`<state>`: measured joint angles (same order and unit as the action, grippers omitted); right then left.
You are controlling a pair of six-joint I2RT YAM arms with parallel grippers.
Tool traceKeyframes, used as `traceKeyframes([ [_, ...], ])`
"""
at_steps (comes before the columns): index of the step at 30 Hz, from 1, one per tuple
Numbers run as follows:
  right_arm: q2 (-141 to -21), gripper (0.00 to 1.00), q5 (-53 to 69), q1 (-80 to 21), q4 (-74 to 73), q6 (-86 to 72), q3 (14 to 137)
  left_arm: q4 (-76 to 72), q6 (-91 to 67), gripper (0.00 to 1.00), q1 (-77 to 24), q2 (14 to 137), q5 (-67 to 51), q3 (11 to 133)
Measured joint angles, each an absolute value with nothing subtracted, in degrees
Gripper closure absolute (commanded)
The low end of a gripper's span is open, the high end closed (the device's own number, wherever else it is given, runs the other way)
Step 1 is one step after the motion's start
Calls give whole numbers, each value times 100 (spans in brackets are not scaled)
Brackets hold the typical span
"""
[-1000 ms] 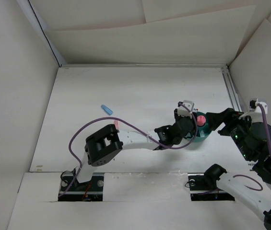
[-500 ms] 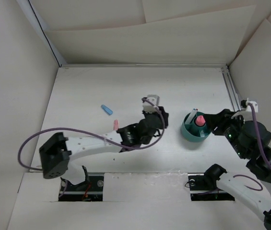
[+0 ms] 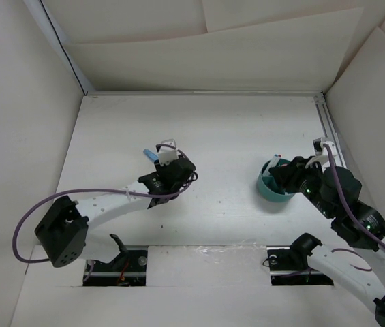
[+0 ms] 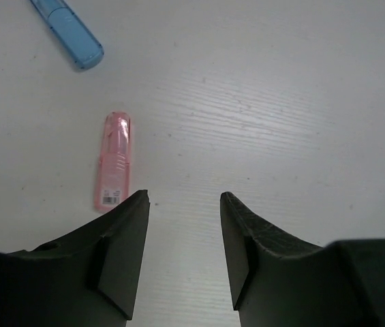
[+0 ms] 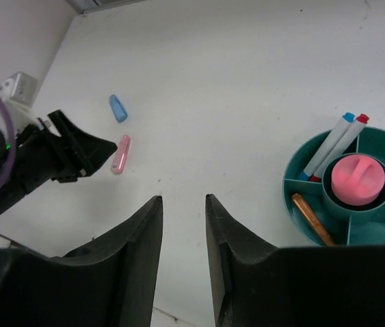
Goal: Sort the stationery into containers
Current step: Pick up the pen from the center of the board.
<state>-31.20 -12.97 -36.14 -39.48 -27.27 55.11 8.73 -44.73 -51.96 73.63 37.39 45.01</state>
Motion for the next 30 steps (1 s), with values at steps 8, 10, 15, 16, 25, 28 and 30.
traceKeyframes([
  [8, -3116, 62, -917, -3614, -3682, -2722, 5371, 797, -4333, 61, -4093, 7979, 3000, 4451],
  [10, -3118, 62, -858, -3614, -3664, -2724, 5341, 714, -4235, 61, -3865, 8016, 2952, 4451],
  [15, -3116, 62, -711, -3614, -3529, -2722, 5247, 639, -3981, 61, -3826, 8442, 2836, 4746],
  [16, -3116, 62, -696, -3614, -3529, -2722, 5229, 631, -3938, 61, -3830, 8571, 2823, 4831],
  [25, -3157, 61, -631, -3614, -3507, -2722, 5175, 495, -3691, 62, -3527, 8943, 2598, 4974],
  [28, -3157, 61, -617, -3614, -3505, -2722, 5172, 233, -3616, 62, -3159, 8934, 2383, 4834],
  [30, -3157, 61, -615, -3614, -3498, -2724, 5166, 196, -3586, 62, -3059, 8934, 2320, 4755],
])
